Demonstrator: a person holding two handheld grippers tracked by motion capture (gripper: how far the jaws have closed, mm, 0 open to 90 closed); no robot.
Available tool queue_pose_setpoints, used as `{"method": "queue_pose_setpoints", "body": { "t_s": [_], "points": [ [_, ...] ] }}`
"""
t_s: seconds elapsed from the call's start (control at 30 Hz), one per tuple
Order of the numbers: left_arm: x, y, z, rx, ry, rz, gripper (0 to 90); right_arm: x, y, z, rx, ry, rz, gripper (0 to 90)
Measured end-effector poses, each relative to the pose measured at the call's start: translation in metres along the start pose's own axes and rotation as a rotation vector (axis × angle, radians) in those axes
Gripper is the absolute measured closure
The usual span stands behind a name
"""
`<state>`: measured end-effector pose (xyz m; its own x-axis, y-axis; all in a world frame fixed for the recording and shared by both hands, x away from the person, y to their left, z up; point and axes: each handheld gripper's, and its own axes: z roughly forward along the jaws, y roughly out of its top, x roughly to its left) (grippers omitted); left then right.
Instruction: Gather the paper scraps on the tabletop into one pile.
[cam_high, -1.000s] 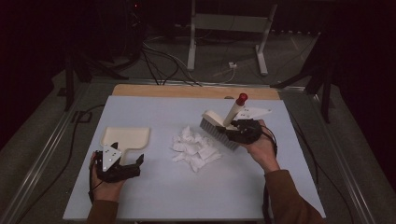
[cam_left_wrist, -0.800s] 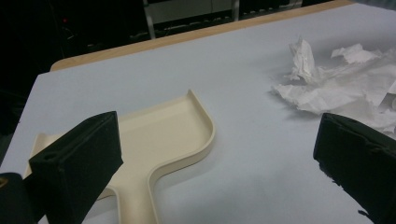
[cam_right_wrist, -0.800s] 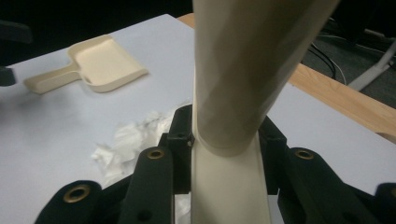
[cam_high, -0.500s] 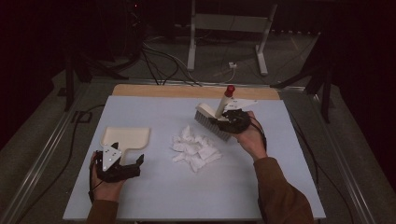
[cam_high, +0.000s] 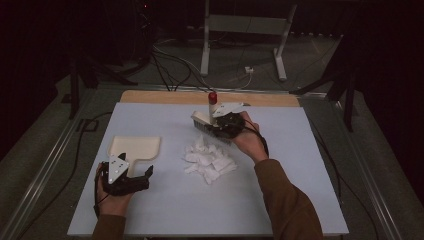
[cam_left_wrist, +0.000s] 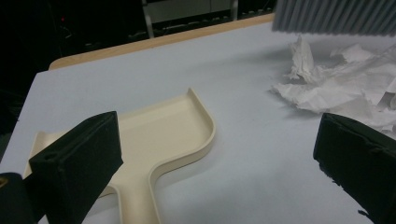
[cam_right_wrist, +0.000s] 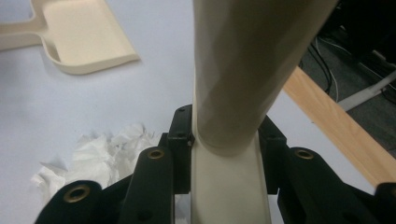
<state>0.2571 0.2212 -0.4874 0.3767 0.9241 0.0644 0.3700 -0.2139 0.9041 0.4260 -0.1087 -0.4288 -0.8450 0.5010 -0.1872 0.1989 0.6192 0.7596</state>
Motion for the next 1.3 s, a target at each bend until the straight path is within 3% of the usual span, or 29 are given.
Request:
{"method": "queue_pose_setpoints", "body": {
  "t_s": [0.27, 0.9, 1.0, 1.07, 1.3],
  "points": [
    [0.002, -0.001, -0.001, -0.002, 0.003, -0.007, 2.0, 0.003, -0.007, 0.013, 0.052, 0.082, -0.03, 66.9],
    [0.0, 0.0, -0.001, 0.0, 0.003, -0.005, 2.0, 0.015, -0.022, -0.012, 0.121, 0.218, -0.116, 66.9],
    [0.0, 0.0, 0.0, 0.001, 0.003, -0.004, 2.0, 0.014, -0.023, -0.016, 0.109, 0.227, -0.105, 66.9],
    [-0.001, 0.0, 0.0, 0.004, 0.003, -0.002, 2.0, 0.012, -0.023, -0.017, 0.095, 0.203, -0.094, 66.9],
    [0.0, 0.0, 0.0, 0.0, 0.002, -0.004, 2.0, 0.0, -0.023, -0.022, 0.01, 0.181, 0.004, 66.8]
  ]
}}
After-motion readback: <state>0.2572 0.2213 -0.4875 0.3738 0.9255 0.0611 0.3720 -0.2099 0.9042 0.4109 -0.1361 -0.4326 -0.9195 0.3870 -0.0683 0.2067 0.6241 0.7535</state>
